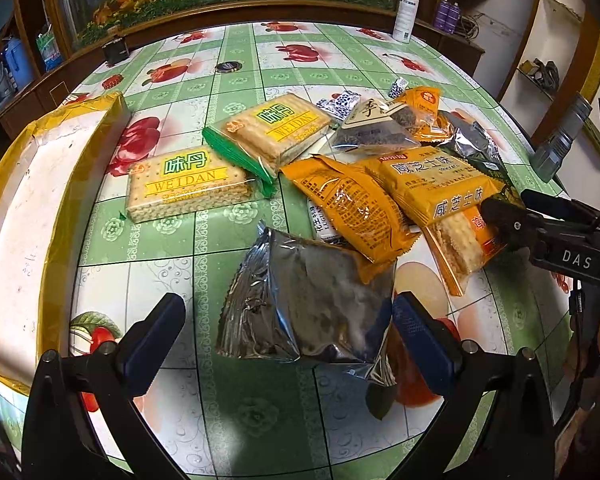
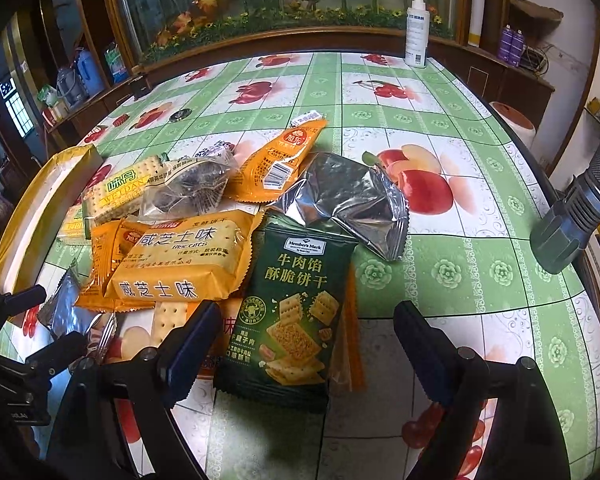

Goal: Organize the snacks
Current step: 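Move both grippers toward the snack pile, left over silver foil bag, then grasp the silver foil bag with left gripper while right gripper grasps green cracker pack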

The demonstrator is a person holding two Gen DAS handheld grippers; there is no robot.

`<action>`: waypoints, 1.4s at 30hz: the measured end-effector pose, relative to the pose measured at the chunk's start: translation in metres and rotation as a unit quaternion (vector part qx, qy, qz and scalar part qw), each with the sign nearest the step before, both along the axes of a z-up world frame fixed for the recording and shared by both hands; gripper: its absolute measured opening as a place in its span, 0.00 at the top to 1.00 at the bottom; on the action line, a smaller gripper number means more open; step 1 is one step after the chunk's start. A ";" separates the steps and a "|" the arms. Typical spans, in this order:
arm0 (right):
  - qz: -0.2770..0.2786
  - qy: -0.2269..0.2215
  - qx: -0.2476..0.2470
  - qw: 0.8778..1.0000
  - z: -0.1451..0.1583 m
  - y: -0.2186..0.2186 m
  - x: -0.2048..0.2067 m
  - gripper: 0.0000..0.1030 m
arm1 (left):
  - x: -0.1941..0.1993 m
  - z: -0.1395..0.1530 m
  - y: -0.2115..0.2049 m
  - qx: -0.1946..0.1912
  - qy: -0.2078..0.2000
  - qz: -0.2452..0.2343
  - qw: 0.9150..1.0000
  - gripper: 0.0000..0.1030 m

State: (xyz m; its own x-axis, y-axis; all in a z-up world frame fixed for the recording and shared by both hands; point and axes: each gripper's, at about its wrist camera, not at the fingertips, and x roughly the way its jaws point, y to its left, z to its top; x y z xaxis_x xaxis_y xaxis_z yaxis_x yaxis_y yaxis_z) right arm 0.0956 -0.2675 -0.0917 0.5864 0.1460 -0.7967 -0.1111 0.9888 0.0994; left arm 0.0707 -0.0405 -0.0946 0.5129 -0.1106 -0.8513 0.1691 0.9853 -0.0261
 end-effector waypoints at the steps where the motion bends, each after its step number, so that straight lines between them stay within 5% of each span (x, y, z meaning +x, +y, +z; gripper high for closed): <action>1: 0.000 0.000 0.000 1.000 0.000 0.001 0.000 0.13 | 0.000 0.000 -0.001 0.001 -0.002 0.000 1.000 0.00; 13: -0.009 -0.016 -0.020 1.000 0.004 0.005 -0.005 0.13 | -0.006 0.013 0.000 -0.009 -0.045 0.001 0.999 0.00; 30: -0.010 -0.014 -0.030 0.999 0.002 0.014 -0.002 0.14 | 0.000 -0.014 -0.007 -0.001 0.000 -0.001 1.000 0.00; 37: -0.005 -0.026 -0.008 1.000 0.006 0.013 -0.007 0.52 | 0.001 -0.010 0.000 -0.007 -0.014 0.015 1.000 0.19; 42: -0.009 -0.027 0.007 1.000 0.007 0.005 -0.011 0.55 | 0.000 -0.006 0.005 -0.022 -0.014 0.016 1.000 0.29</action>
State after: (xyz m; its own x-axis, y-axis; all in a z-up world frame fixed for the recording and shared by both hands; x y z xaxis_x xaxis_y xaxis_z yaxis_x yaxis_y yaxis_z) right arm 0.0845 -0.2620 -0.0848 0.6311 0.1461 -0.7618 -0.0987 0.9892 0.1080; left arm 0.0711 -0.0359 -0.1004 0.5404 -0.1307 -0.8312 0.1391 0.9881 -0.0650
